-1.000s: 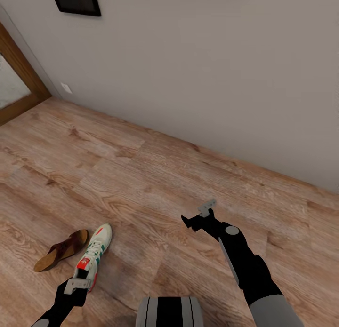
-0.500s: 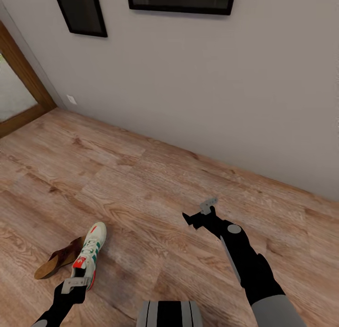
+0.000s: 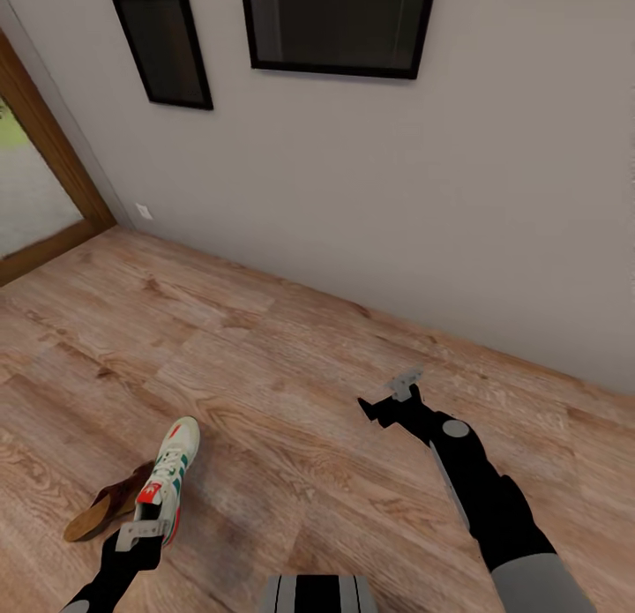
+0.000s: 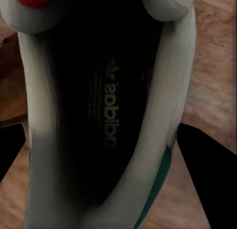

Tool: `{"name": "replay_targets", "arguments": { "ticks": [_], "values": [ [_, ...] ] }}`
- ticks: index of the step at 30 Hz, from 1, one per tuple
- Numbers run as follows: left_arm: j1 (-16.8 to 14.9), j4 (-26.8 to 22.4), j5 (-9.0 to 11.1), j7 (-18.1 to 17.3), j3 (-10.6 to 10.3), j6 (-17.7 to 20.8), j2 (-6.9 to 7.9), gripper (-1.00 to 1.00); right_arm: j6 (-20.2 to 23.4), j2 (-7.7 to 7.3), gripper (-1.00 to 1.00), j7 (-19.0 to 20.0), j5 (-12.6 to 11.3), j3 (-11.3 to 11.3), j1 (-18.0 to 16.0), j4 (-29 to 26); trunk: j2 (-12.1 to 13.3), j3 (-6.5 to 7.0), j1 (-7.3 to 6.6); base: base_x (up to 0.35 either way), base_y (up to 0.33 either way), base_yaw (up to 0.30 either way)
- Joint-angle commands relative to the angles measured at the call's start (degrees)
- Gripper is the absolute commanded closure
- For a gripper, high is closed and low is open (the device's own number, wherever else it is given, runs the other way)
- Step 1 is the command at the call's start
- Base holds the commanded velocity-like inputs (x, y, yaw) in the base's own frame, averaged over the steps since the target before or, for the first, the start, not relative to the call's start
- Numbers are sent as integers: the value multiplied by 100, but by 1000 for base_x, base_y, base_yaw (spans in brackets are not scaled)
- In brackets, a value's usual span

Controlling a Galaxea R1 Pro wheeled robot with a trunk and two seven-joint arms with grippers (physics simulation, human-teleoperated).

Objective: Pick up the two gym shoes and the two sandals from the corridor floor and place them onto the hallstand (shoe rack) in the corridor, making sure they are on the rack and not on the floor. Arrange them so the two gym shoes are next to each other and the two sandals are next to each other.

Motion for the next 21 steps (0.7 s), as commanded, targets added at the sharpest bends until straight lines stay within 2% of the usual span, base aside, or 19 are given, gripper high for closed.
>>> {"name": "replay_targets", "arguments": {
  "ticks": [1,9,13,16,18,19,21],
  "values": [
    [-4,9,-61,-36,48,-28,-5,100,11,-61,-100,25,57,-17,-2,-32,0,28,-3,0,0,0],
    [-2,19,-52,-32,55,-35,-5,100,-6,-285,-100,34,79,-428,59,-27,11,277,-24,0,0,0],
    [3,25,80,-32,54,-39,-5,100,-116,-336,-100,22,73,-657,397,114,16,402,-34,0,0,0],
    [9,24,331,-37,48,-47,-3,100,-629,-345,-100,19,67,-871,734,373,20,495,-42,0,0,0],
    [7,16,505,-46,43,-54,1,100,-1292,-340,-100,9,64,-1001,989,760,23,558,-47,0,0,0],
    [5,6,574,-55,38,-58,2,100,-1847,-338,-100,-63,63,-1060,1113,1156,24,589,-50,0,0,0],
    [4,-2,614,-90,24,-68,1,100,-2450,-340,-100,-288,58,-1102,1201,1782,27,651,-55,0,0,0]
  ]
}}
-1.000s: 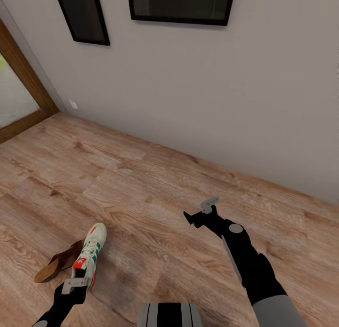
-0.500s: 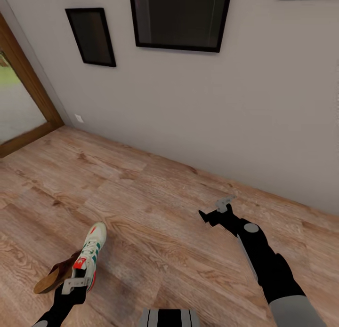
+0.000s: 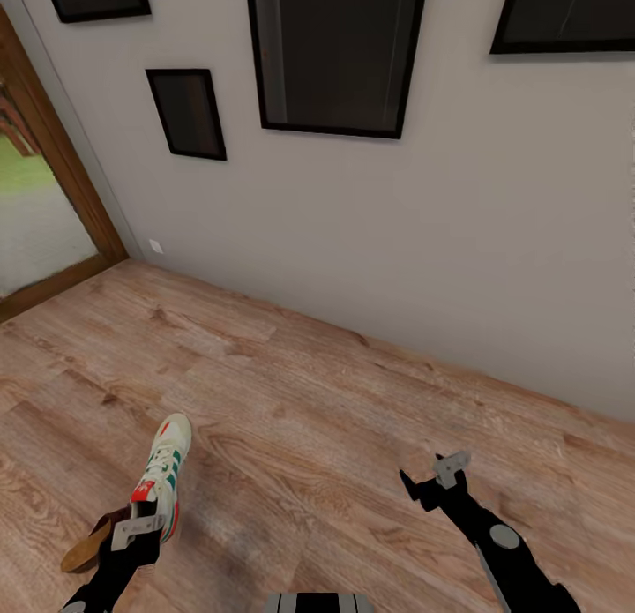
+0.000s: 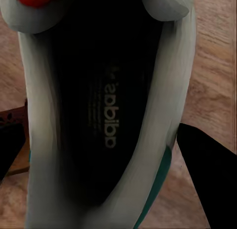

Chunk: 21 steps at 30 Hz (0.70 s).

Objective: Pick up the two gym shoes and the two sandals from the corridor floor and place them onto the hallstand (shoe rack) in the corridor, making sure they are on the rack and not on the floor. Arrange them so the two gym shoes are next to each other and the two sandals are next to each other.

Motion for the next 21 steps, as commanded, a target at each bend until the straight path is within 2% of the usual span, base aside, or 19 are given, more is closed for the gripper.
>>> {"name": "replay_targets", "arguments": {
  "ticks": [1,3,4,9,14,21],
  "values": [
    [-6,5,-54,-51,38,-46,-9,100,-283,3,-100,-131,50,-28,20,361,0,29,-4,0,0,0],
    [-6,5,-45,-66,22,-106,-19,100,-796,6,-100,-461,45,-36,44,1043,3,91,-9,0,0,0],
    [-6,3,-45,-69,18,-127,-28,100,-1308,9,-100,-673,43,-39,52,1531,4,122,-11,0,0,0],
    [-7,-20,-46,-75,11,-160,-66,100,-2512,7,-100,-1012,37,-46,60,2634,11,278,-24,0,0,0],
    [-7,-6,-53,-76,11,-166,-80,100,-2838,-5,-100,-1249,33,-50,61,2994,17,434,-37,0,0,0],
    [-7,-36,-61,-76,11,-171,-82,100,-2877,-6,-100,-1328,32,-50,61,3039,27,652,-55,0,0,0]
  ]
}}
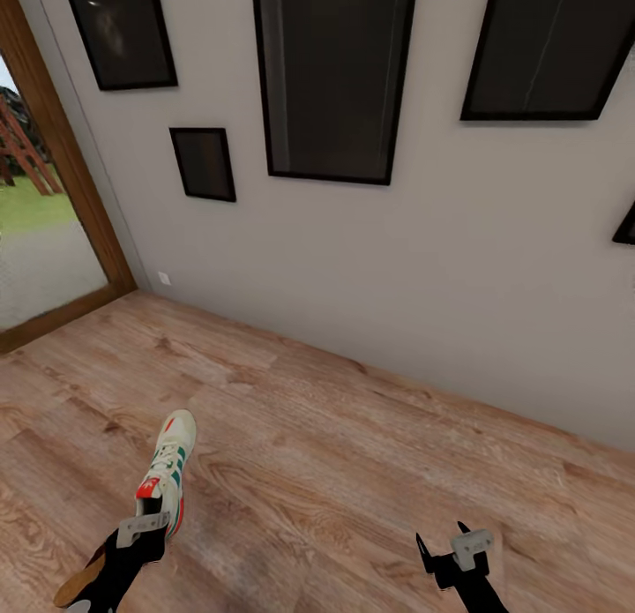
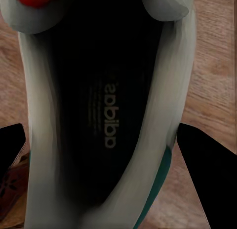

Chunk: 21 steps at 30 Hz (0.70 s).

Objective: Pick up the two gym shoes and the two sandals from the corridor floor and place them onto the hallstand (shoe rack) in the corridor, making sure they are on the rack and not on the floor. Arrange them so the two gym shoes are next to each other and the two sandals are next to each other.

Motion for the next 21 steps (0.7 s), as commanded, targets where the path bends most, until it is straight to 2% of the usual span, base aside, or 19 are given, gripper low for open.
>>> {"name": "replay_targets", "arguments": {
  "ticks": [1,10,21],
  "values": [
    [-5,3,-66,-37,47,-27,-5,100,-20,4,-100,49,26,-49,-3,3,0,28,-3,0,0,0],
    [-8,2,-67,-37,47,-22,-5,100,-14,28,-100,42,25,-48,-3,50,51,304,-46,0,0,0],
    [-6,-4,-58,-37,46,-26,-5,100,-12,39,-100,42,22,-49,-3,83,51,403,-46,0,0,0]
  ]
}}
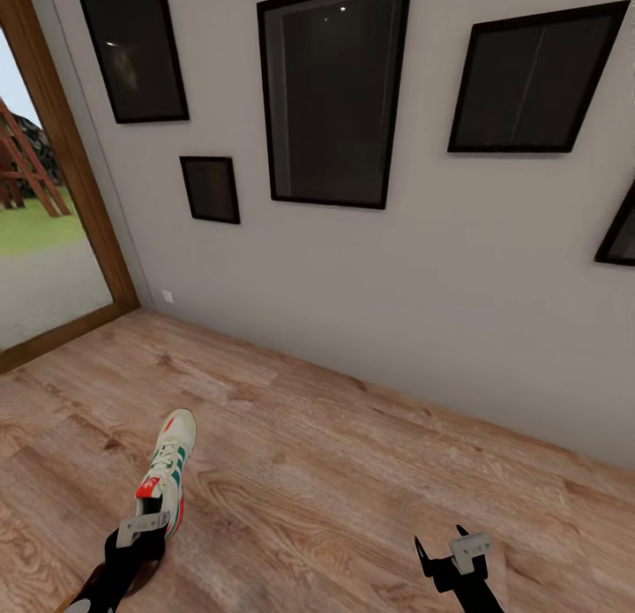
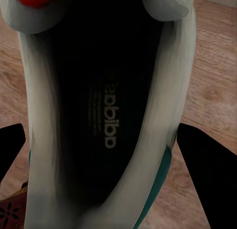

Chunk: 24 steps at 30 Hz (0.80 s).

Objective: Pick up the two gym shoes and the two sandals from the corridor floor and place them onto the hallstand (shoe rack) in the corridor, making sure they are on the rack and not on the floor. Arrange them so the two gym shoes are next to each other and the two sandals are next to each other.

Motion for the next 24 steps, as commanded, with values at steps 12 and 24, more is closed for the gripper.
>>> {"name": "replay_targets", "arguments": {
  "ticks": [12,24],
  "values": [
    [-10,-4,-68,-37,43,-26,-5,100,-19,14,-100,54,18,-42,-3,3,-2,40,-1,0,0,0],
    [2,-11,-61,-45,49,-27,-30,100,-19,111,-100,42,26,-49,5,3,-2,41,-1,0,0,0]
  ]
}}
